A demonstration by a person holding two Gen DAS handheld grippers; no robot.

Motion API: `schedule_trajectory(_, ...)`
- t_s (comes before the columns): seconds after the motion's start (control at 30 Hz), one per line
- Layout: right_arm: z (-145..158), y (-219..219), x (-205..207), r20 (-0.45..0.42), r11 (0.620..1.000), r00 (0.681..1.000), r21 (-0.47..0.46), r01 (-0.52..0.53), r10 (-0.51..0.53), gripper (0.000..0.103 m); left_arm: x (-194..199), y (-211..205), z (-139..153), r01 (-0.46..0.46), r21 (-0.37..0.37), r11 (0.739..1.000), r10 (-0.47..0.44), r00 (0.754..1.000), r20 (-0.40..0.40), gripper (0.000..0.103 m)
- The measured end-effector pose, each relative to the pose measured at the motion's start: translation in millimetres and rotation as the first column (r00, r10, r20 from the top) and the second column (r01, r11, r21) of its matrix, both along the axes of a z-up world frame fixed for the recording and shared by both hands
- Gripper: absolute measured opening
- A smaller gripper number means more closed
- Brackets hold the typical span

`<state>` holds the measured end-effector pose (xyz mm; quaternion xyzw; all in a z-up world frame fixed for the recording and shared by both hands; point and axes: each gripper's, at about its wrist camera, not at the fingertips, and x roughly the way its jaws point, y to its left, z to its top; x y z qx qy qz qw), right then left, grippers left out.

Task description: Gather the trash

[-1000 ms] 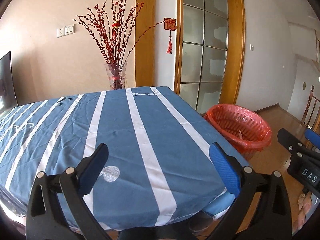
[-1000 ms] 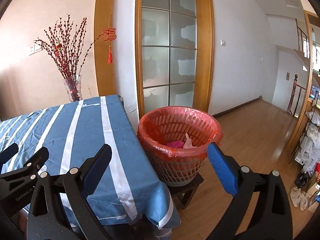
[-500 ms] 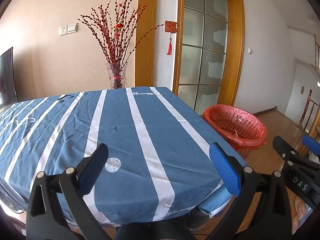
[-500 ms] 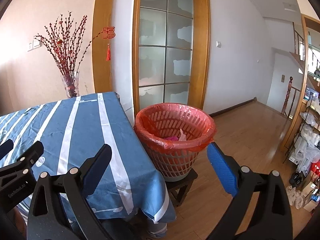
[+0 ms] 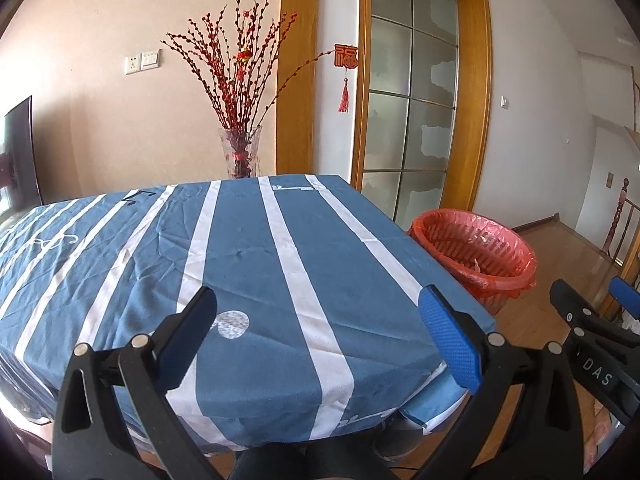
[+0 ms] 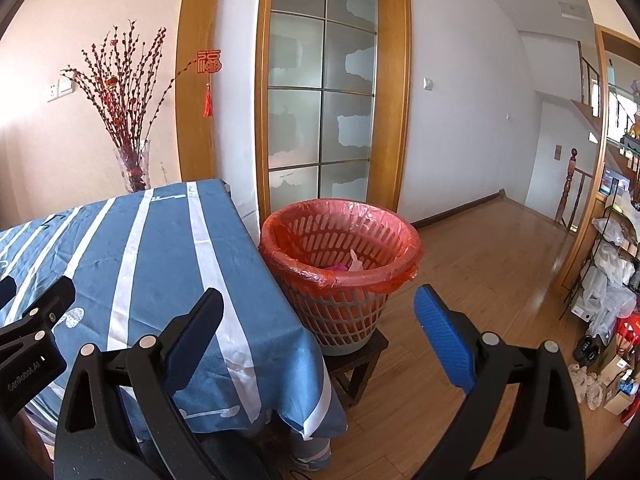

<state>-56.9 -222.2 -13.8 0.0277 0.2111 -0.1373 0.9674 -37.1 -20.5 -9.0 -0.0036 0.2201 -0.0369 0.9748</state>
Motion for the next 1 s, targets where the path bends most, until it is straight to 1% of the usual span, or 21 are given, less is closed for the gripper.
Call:
schedule_trajectory(0.13, -1.4, -0.7, -0.3, -0.009, 1.000, 1.000, 0.005, 0.002, -0.002, 0.096, -1.7, -2.3, 0.1, -0.011, 0.019, 1.000, 0.011, 1.000, 0.008, 0.099)
schedule_trajectory(0.33, -4.6, -2.7, -1.3, -0.025, 1.000, 1.000, 0.010, 0.005, -0.004, 0.096, -1.7, -3.9, 0.4, -0.020, 0.027, 0.999, 0.020, 1.000, 0.008, 0.099)
schedule_trajectory(1.0, -6.3, -2.0, -1.8, -0.038, 1.000, 0.999, 0.020, 0.001, 0.000, 0.096, -1.2, -1.8, -0.6, -0.027, 0.027, 0.999, 0.027, 1.000, 0.005, 0.099)
